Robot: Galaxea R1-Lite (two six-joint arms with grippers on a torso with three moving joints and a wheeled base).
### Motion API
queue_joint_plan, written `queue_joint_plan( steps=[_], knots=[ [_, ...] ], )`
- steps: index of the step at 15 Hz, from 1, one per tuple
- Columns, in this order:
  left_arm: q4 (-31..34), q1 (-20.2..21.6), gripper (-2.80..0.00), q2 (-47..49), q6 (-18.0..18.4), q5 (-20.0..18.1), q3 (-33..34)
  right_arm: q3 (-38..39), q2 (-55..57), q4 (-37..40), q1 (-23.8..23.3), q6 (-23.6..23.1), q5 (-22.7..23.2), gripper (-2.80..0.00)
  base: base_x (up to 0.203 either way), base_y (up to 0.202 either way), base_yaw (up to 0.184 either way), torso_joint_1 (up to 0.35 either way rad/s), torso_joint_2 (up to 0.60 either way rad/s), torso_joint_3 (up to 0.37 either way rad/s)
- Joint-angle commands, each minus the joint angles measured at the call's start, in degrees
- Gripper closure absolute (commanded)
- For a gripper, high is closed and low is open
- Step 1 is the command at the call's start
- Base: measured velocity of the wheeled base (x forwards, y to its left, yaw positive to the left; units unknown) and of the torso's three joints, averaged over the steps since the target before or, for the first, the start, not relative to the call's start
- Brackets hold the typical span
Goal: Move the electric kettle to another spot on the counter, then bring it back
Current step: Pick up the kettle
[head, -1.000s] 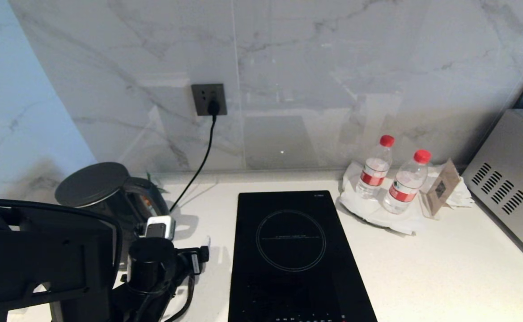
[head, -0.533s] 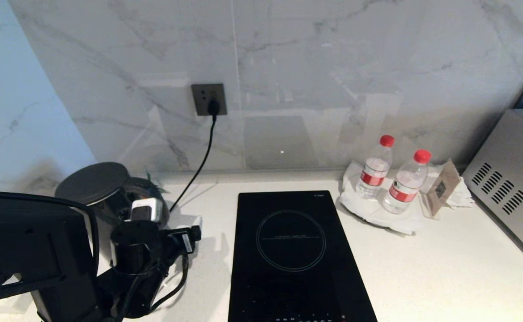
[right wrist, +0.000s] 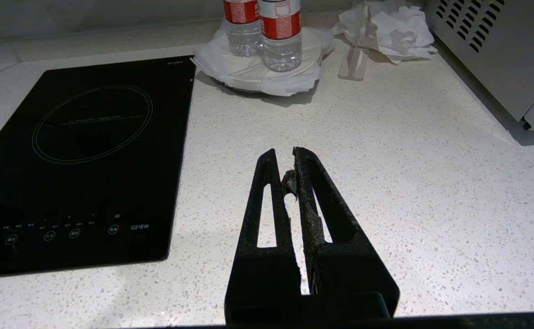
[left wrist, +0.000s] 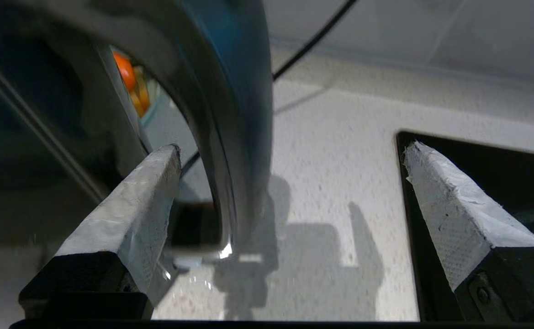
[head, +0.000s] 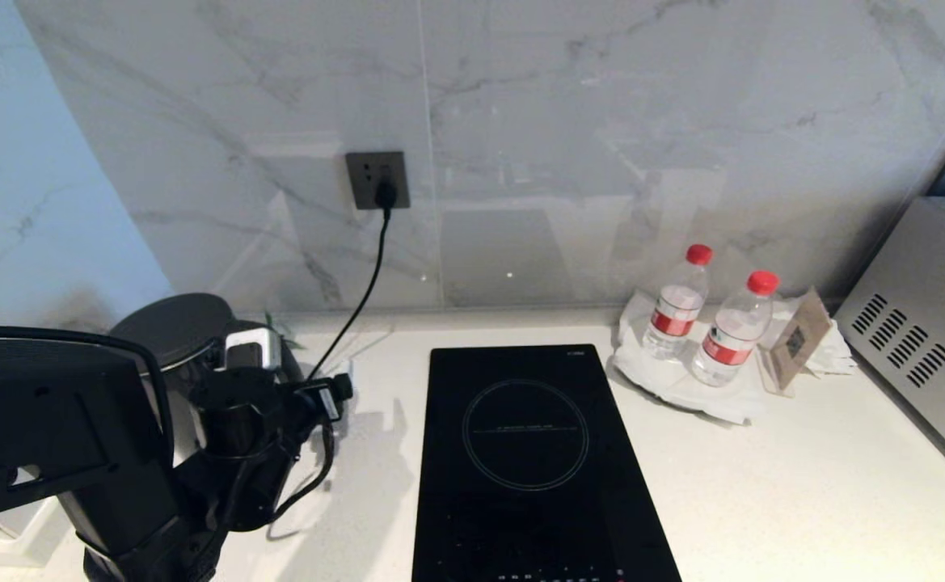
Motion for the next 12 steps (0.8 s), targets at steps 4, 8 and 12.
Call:
queue_joint_plan(
  steps=[4,8,12],
  knots=[
    [-0.53,0.62,-2.80,0.31,-0.01,0.00,-3.86,0.00,0.09,0.00,0.01,0.03,-0.02,0.00,0.000,0.000,0.000,0.000,0.00,0.000],
    [0.43,0.92,-2.80,0.41,-0.01,-0.10,-6.51,0.00,0.09,0.00,0.01,0.02,-0.02,0.00,0.000,0.000,0.000,0.000,0.00,0.000],
    [3.26,1.77,-2.80,0.49,-0.01,-0.10,-9.88,0.00,0.09,0.00,0.01,0.03,-0.02,0.00,0.000,0.000,0.000,0.000,0.00,0.000]
  ],
)
